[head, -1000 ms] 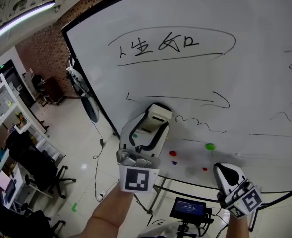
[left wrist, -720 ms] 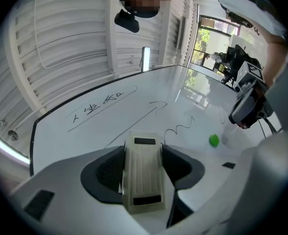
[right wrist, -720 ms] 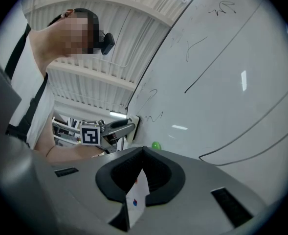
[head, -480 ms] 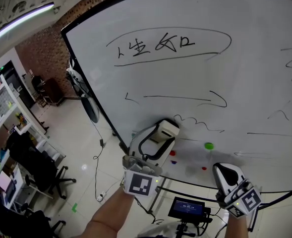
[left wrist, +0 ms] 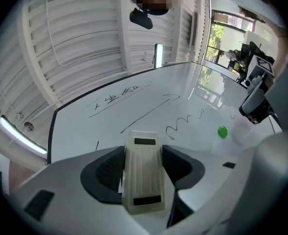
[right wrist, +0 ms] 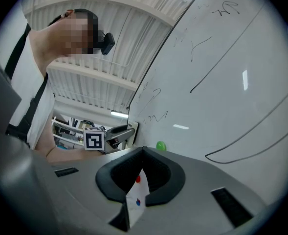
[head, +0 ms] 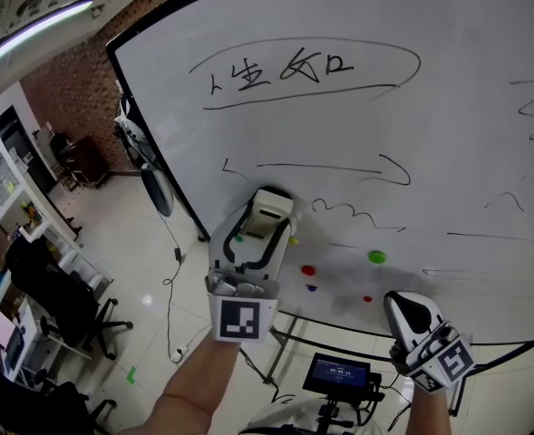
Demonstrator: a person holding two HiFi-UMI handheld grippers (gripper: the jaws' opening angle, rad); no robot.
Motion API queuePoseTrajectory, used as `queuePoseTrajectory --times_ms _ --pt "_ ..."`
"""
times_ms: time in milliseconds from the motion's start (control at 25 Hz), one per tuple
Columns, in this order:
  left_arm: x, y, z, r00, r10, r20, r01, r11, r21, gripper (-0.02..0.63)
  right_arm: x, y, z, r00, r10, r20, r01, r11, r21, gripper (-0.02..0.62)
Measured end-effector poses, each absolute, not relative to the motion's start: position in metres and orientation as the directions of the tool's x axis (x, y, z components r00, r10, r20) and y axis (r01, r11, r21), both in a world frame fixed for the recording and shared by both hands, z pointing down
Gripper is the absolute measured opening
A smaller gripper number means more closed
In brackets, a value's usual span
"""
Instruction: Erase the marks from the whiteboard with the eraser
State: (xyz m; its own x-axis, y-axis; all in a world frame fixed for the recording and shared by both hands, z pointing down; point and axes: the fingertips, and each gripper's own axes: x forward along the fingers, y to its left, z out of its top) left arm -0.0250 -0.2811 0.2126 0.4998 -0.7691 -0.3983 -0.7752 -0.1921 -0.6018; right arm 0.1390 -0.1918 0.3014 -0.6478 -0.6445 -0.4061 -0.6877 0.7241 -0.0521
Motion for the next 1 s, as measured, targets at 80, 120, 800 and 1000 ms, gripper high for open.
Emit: queuePoseTrajectory --times_ms 80,120,800,1000 --pt "-0.008 -0.275 0.206 0.519 -0.744 -0.421 -0.779 -0.209 -0.591 0.272 0.141 -0.191 0.301 -0.644 -0.648 -0.407 -0.691 0.721 -0.054 0.011" --pt "0.001 -0.272 0.204 0.531 -0.735 -0.422 -0.773 -0.218 -0.595 0.272 0.142 -0.19 0.297 -0.637 -0.647 -0.419 -0.692 0.72 -0.058 0.011" --pt "0.025 -0.267 0.274 0.644 -0.752 -0.141 -0.551 -0.328 -0.767 0.273 0.147 -0.186 0.303 -0.641 -0.649 -0.41 -0.689 0.721 -0.065 0.011" --pt "-0.01 -0.276 0.231 0.572 -0.759 -0.31 -0.713 -0.273 -0.646 0.272 0.149 -0.185 0.311 -0.647 -0.655 -0.389 -0.689 0.721 -0.068 0.011"
